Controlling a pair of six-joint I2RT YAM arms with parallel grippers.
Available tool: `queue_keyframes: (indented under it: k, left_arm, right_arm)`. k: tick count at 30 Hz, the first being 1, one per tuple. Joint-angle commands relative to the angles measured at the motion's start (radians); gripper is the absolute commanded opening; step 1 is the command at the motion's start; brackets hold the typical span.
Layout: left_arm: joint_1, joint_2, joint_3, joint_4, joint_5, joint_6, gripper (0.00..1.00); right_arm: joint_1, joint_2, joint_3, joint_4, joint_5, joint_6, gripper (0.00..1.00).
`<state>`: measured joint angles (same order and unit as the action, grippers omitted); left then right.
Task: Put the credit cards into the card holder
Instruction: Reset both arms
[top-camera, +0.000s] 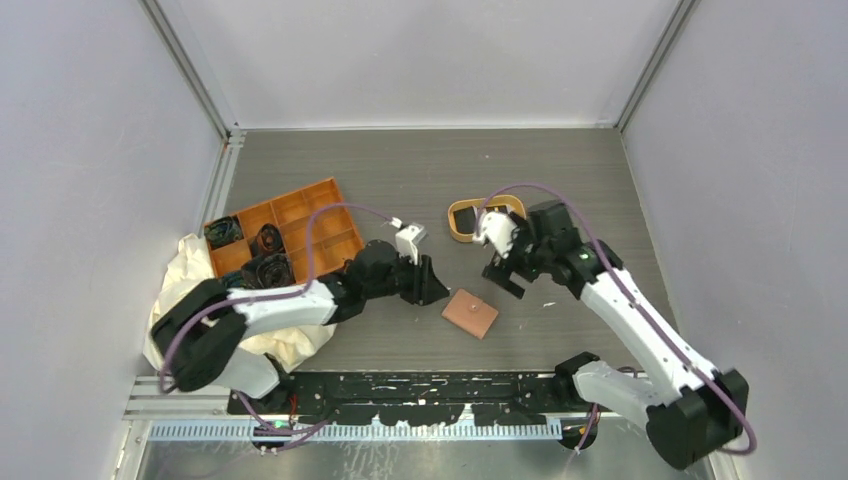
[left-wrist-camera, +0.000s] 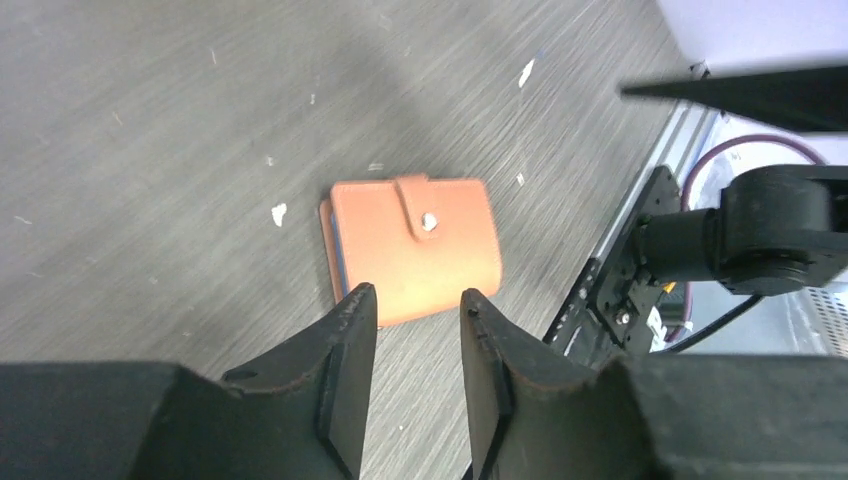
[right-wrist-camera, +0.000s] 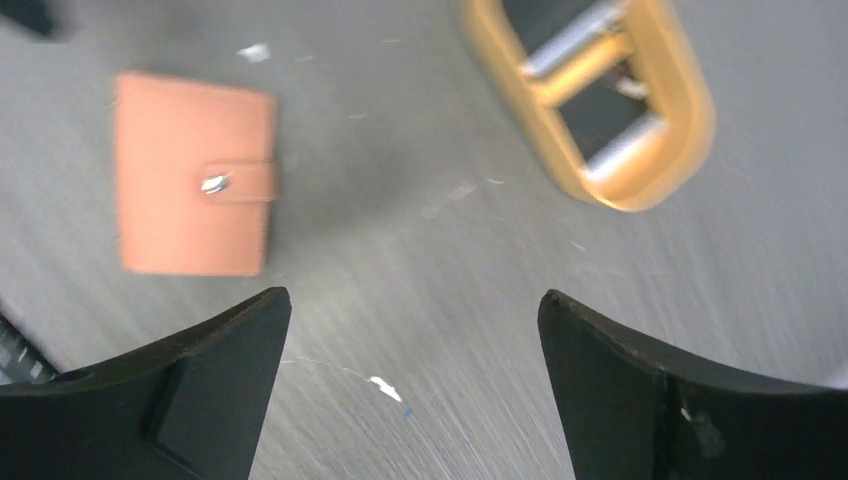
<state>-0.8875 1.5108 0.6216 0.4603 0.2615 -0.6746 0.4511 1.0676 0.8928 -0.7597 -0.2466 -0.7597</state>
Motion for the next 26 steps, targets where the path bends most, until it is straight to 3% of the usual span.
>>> queue_keyframes:
  k: [1,3,5,6,11,16,26]
  left_arm:
    - [0.006,-0.282,0.12,-0.387,-0.171,0.296,0.48]
    - [0.007,-0.403,0.154,-0.502,-0.248,0.349,0.71]
    - [0.016,-0.52,0.162,-0.553,-0.315,0.352,0.96]
    - [0.03,-0.579,0.164,-0.565,-0.319,0.341,0.99]
    - [0.093,-0.743,0.264,-0.737,-0.294,0.322,1.0]
    - [0.098,-0.762,0.399,-0.937,-0.285,0.341,1.0]
    - [0.098,-0.836,0.413,-1.074,-0.299,0.378,1.0]
  right_arm:
    - [-0.116,-0.171,0.016,0.273,0.171,0.305,1.0]
    - [-0.148,-0.229,0.036,0.346,0.239,0.462,1.0]
    - [-0.153,-0.234,0.118,0.302,0.3,0.575,0.99]
    - [-0.155,-0.218,0.182,0.248,0.274,0.601,1.0]
    - [-0.173,-0.211,0.364,0.136,0.049,0.713,0.99]
    - [-0.175,-0.207,0.505,0.1,0.141,0.951,1.0]
    - [-0.195,-0.211,0.557,0.047,0.069,0.977,1.0]
